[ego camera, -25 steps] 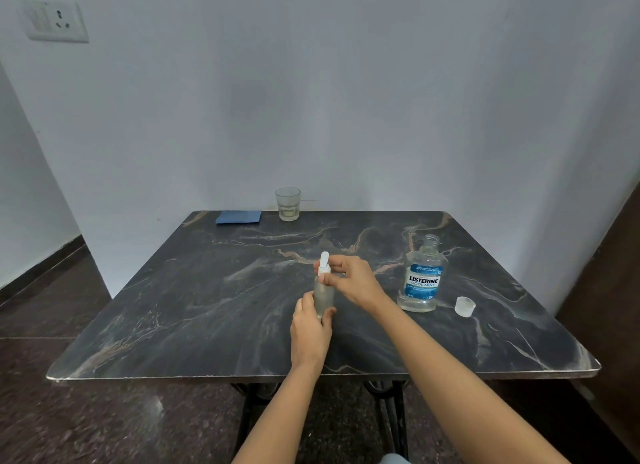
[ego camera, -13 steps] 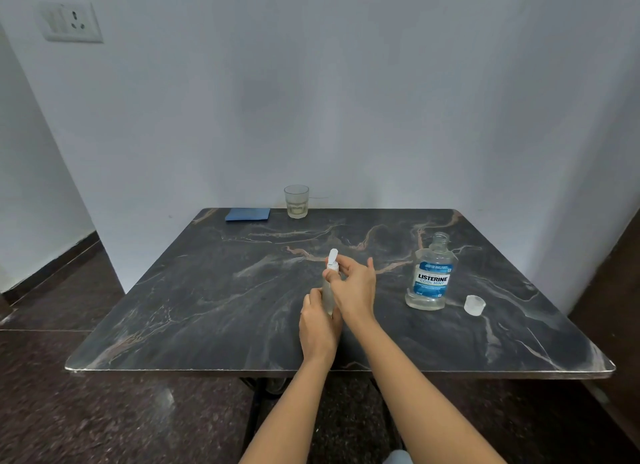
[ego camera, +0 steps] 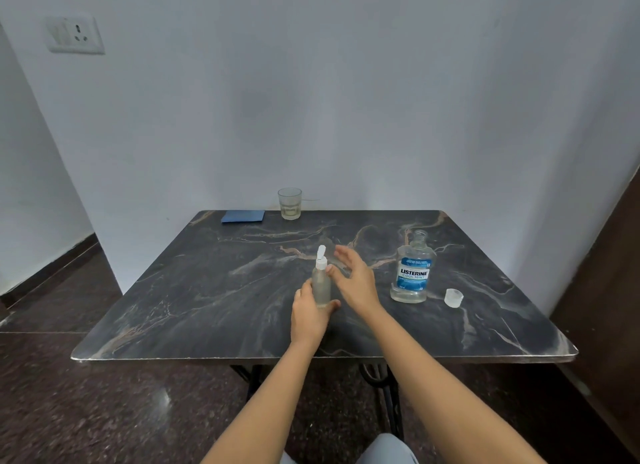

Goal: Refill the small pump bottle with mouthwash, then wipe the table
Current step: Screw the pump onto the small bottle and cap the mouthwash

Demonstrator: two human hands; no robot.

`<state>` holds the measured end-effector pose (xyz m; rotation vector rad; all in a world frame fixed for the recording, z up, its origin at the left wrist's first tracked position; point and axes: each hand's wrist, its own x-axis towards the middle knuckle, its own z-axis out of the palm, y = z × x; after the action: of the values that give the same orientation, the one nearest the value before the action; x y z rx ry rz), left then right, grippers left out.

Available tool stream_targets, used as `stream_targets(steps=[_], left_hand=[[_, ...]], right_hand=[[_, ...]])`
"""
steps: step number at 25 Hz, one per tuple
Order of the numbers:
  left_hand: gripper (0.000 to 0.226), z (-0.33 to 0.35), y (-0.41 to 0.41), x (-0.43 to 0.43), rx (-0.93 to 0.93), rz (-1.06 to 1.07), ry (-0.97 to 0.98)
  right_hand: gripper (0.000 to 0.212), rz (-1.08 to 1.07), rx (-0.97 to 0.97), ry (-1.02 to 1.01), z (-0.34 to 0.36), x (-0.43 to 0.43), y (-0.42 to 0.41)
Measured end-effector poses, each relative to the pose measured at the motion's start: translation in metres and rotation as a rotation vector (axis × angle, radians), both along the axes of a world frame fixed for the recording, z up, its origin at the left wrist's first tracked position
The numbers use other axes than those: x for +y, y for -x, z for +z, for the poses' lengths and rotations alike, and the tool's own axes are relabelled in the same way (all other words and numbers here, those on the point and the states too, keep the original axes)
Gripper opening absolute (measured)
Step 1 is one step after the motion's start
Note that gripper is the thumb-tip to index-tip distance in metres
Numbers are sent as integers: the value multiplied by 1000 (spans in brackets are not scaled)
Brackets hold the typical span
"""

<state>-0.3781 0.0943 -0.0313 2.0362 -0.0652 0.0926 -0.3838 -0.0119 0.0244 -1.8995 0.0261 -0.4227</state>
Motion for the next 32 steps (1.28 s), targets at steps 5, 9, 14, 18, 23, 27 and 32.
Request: stream_targets(steps=[5,9,14,18,23,27,32], left_hand=[[51,1,40,-33,-287,230,168],[44,1,53,-74,-279,105,192],[60,17,41,-112,-173,-92,122],[77,33,27,-134,-159,-155,133],[86,55,8,-148,-195,-203,114],[71,63,-6,-149,-204,-250,16],[52,60,-17,-148,-207,-258,-10]], right_hand=[[15,-252,-67,124,-30,-44,36],[9,-502,4,344,-45,-90,61],[23,-695,123,464,-47,-169,57],[42,-538,341,474,-48,-204,45],[28,-435,308,477,-60,-217,32],[27,-523,125,276,-41,-209,33],[30,-449,-68,-1,26,-202,29]])
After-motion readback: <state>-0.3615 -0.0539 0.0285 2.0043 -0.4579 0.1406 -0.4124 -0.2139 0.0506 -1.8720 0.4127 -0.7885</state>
